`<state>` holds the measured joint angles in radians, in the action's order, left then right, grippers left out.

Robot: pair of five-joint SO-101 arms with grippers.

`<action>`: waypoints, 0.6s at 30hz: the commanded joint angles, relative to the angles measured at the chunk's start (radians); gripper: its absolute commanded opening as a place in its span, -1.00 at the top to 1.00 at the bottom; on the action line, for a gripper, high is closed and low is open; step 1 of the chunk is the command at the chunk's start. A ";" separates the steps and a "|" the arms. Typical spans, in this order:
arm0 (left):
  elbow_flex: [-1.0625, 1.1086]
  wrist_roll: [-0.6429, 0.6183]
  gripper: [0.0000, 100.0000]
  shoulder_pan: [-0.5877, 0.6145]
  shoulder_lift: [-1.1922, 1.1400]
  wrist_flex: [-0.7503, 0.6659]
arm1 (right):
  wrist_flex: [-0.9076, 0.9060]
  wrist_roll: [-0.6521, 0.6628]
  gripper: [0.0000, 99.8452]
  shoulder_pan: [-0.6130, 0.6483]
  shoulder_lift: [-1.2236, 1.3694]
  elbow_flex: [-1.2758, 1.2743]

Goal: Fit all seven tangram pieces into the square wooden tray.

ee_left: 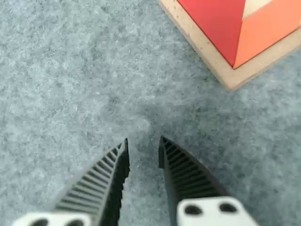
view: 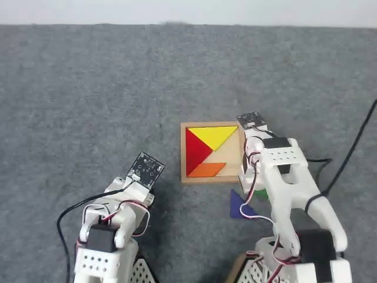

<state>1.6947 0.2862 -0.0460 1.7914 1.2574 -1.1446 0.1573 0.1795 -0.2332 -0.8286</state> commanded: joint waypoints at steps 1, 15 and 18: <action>-0.012 0.009 0.80 0.006 0.011 -0.002 | 0.025 -0.051 0.57 -0.013 -0.050 -0.009; -0.012 0.009 0.80 0.006 0.011 -0.002 | -0.016 0.048 0.52 -0.295 -0.091 0.064; -0.012 0.009 0.80 0.006 0.011 -0.002 | -0.110 0.046 0.52 -0.298 -0.139 0.077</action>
<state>1.6947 0.2862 -0.0460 1.7914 1.2574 -1.1784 0.1880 -0.1013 -0.2931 -0.8117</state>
